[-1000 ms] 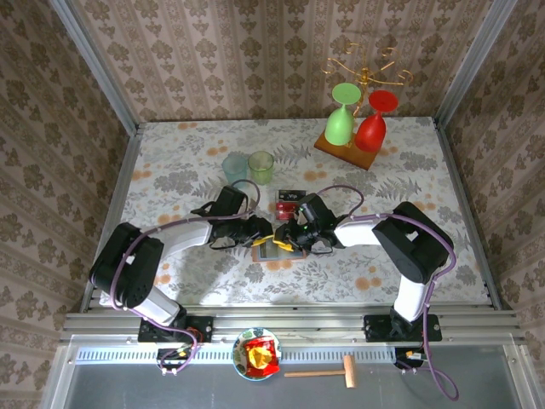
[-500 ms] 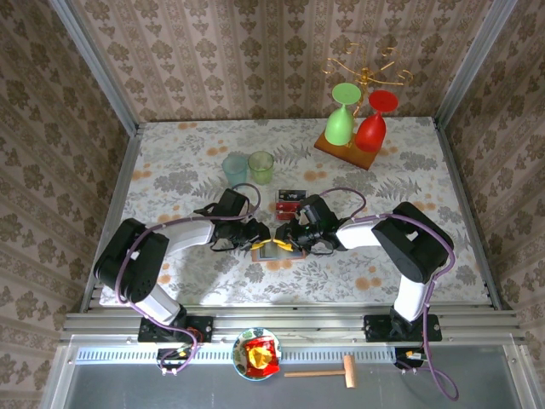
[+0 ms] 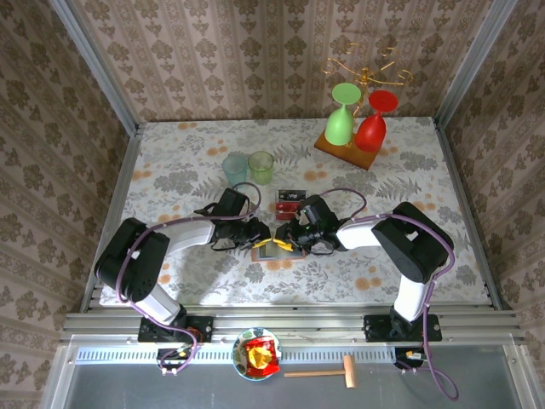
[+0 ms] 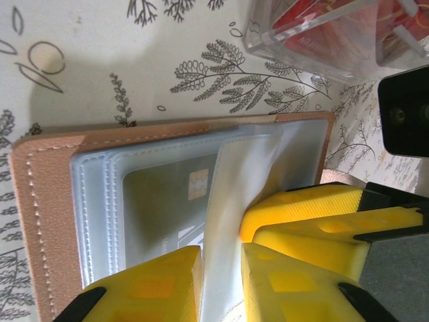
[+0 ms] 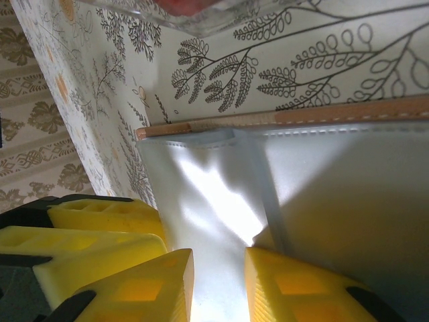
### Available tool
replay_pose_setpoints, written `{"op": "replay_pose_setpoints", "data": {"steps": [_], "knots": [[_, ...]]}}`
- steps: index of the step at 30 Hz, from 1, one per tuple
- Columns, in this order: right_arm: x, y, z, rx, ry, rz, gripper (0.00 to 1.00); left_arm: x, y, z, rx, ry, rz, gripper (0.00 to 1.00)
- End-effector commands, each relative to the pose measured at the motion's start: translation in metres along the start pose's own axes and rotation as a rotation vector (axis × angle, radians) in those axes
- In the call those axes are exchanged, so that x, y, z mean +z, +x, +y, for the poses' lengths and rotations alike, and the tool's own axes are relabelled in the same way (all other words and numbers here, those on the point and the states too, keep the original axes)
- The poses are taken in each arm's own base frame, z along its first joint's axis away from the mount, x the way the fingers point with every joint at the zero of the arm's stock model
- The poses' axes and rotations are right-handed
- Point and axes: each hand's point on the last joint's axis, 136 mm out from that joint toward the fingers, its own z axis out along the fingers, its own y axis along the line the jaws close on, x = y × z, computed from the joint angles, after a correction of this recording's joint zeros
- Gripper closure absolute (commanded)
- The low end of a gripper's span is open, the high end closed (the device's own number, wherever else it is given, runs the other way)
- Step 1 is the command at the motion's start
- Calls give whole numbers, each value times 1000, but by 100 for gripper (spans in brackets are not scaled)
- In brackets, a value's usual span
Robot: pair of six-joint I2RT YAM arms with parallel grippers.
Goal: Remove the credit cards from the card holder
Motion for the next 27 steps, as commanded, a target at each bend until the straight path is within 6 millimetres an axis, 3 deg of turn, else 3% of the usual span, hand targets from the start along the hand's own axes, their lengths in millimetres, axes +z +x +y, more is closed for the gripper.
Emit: {"op": "replay_pose_setpoints", "data": {"steps": [1,20,27], "knots": [[-6,0,-4,10,21,-7,72,-1,3,-8,14,29,9,76],[-72,-23,-1,-82,122,-124,72,-8,-7,-59,123,109,-4,58],[-76,-25,-14,-76,143,-124,72,6,-2,-65,131,104,21,57]]}}
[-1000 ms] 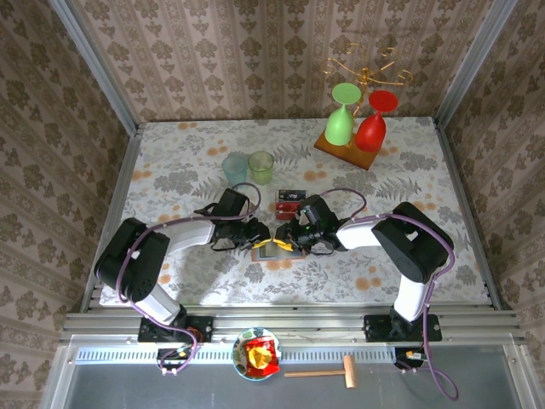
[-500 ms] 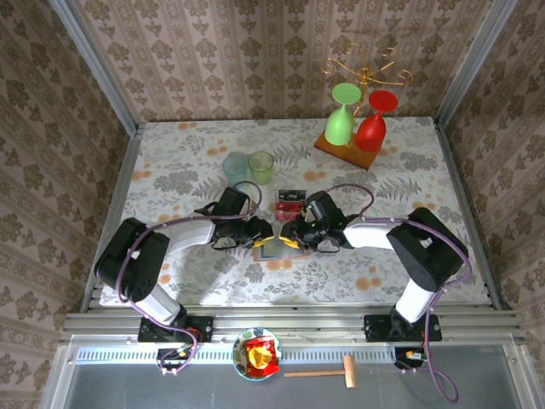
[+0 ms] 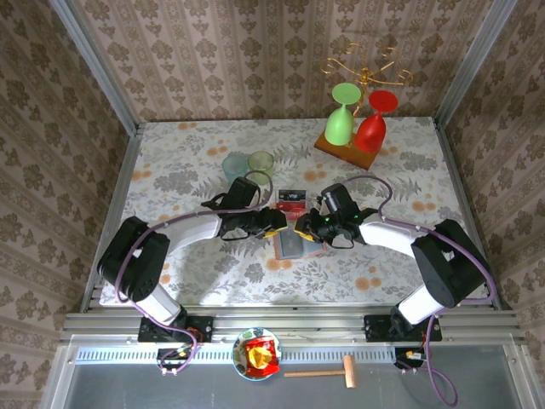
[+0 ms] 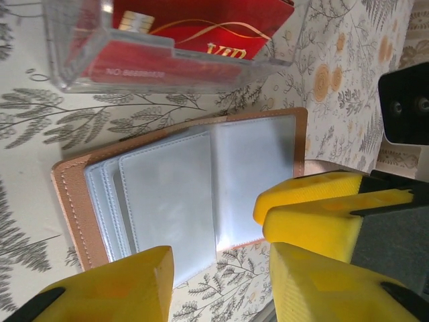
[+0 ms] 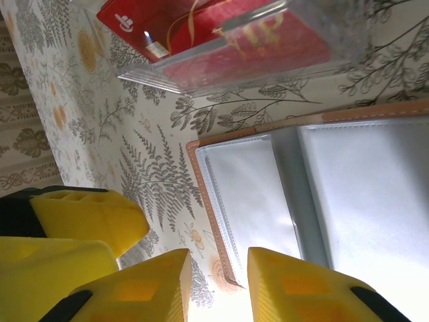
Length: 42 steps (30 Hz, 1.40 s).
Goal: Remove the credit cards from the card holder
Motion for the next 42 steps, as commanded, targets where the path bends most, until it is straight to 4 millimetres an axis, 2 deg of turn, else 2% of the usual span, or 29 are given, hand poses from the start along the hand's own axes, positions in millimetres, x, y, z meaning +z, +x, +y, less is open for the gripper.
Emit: {"op": "replay_pose_setpoints", "data": {"steps": [1,12,23,27,34,42], "knots": [[-2,1,-9,-12,21,-2,73,6,1,-2,8,-1,18,58],[16,5,10,90,-179,40,78,23,11,14,-34,-26,68,58],[0,10,-22,-96,167,48,78,29,15,27,-52,-42,79,58],[-3,10,-24,-119,200,48,78,29,18,42,-80,-75,81,58],[-1,17,-48,-144,324,61,78,21,18,56,-100,-79,67,57],[16,37,-40,-132,310,95,78,9,16,58,-96,-59,48,57]]}}
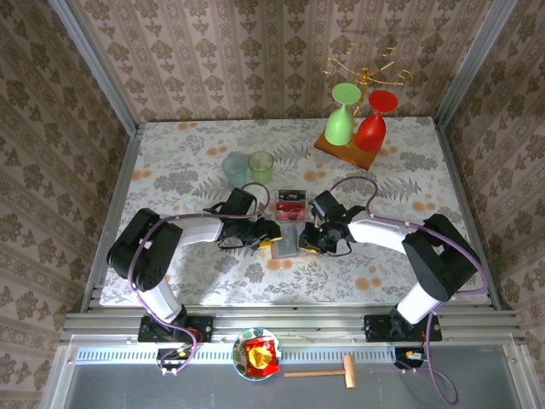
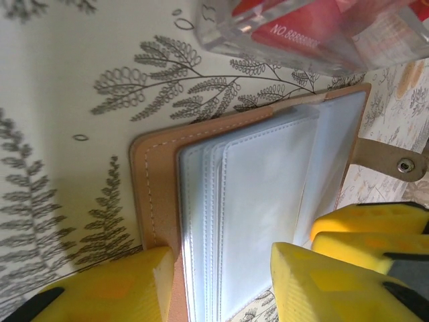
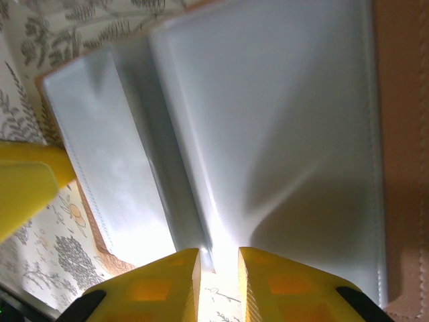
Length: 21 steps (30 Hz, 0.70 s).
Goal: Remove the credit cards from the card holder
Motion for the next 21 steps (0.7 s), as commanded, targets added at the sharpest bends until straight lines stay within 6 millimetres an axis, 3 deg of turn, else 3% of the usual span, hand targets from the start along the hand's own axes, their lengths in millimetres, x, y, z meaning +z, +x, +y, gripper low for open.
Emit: {"op": "replay_pose_setpoints", "data": {"steps": [1,13,21], "knots": [[6,2,8,12,16,-5,78,-8,4,5,3,3,0,57],[13,18,29,22,-12,18,78,-31,4,7,15,30,-26,56],[-9,-1,47,-21,-21,-47,77,-27,4,-3,29,86,-11,58]]}}
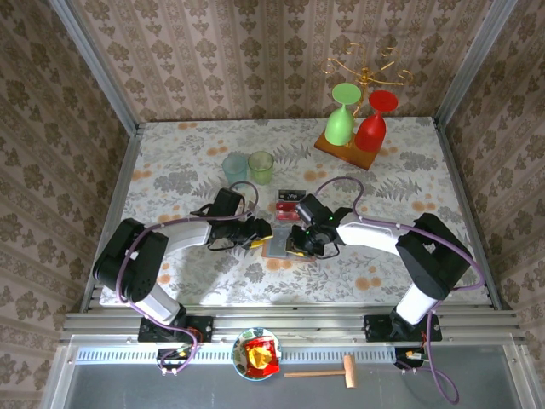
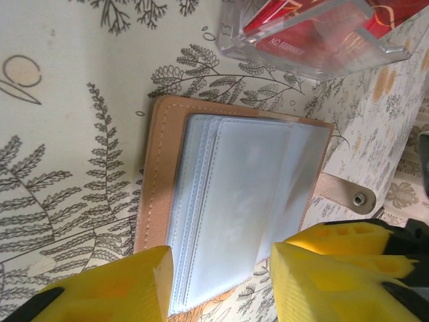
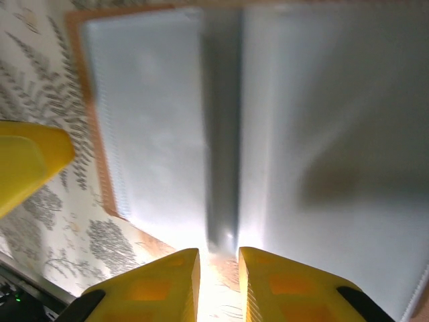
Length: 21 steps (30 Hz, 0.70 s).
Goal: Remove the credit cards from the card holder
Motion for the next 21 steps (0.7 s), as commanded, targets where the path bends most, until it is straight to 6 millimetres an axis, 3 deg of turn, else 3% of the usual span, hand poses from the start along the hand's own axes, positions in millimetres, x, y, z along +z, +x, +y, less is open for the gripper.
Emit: {"op": "replay_pose_setpoints", "data": {"steps": [1,13,21], "knots": [[-15,-14,10,-16,-3,-57,77,1,6,-7,26,57,28,58],[-2,-29,21,10,-54,-51,75,12,19,12,-27,47,62,58],[7,-31,25,16,-80,-30,75,12,24,12,-33,43,51,57]]}}
